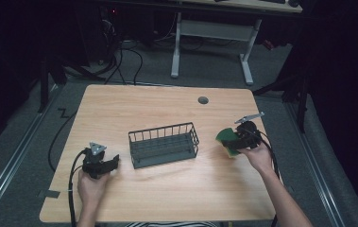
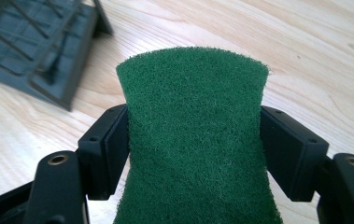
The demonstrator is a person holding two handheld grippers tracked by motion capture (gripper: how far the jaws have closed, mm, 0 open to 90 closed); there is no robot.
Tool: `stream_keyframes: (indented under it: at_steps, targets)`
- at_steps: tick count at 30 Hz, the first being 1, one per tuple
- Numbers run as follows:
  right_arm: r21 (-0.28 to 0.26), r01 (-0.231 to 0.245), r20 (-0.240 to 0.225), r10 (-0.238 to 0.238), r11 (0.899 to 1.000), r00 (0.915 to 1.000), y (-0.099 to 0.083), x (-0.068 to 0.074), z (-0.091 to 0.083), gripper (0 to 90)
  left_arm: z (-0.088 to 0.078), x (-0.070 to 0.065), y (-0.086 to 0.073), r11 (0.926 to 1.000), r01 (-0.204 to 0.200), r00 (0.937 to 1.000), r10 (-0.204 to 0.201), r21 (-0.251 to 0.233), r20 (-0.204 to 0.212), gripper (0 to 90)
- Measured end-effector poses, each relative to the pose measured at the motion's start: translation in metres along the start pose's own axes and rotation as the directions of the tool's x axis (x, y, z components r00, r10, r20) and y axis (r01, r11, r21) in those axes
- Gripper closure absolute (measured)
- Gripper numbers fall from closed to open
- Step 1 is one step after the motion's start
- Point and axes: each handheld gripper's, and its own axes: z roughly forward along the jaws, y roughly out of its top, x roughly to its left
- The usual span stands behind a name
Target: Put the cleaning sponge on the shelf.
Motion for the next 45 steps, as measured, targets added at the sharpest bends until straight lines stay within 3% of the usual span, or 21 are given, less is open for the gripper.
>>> stream_keyframes:
  at_steps: [13, 25, 39, 45]
  targets:
    - [-0.057, 0.043, -0.035, -0.045, 0.997, 0.9984, 0.016, 0.017, -0.017, 29.4, 0.000, 0.000, 0.000, 1.0000, 0.000, 1.0000, 0.000, 0.000, 0.000, 31.2]
    - [-0.097, 0.105, -0.050, -0.111, 0.990, 0.9926, 0.043, 0.043, -0.029, 29.4, 0.000, 0.000, 0.000, 1.0000, 0.000, 1.0000, 0.000, 0.000, 0.000, 31.2]
    - [-0.149, 0.194, -0.091, -0.209, 0.970, 0.9737, 0.080, 0.080, -0.021, 29.4, 0.000, 0.000, 0.000, 1.0000, 0.001, 1.0000, -0.001, -0.001, -0.002, 31.4]
    - [-0.146, 0.233, -0.075, -0.245, 0.961, 0.9665, 0.097, 0.097, -0.014, 29.4, 0.000, 0.000, 0.000, 1.0000, 0.001, 1.0000, -0.001, -0.001, -0.002, 31.4]
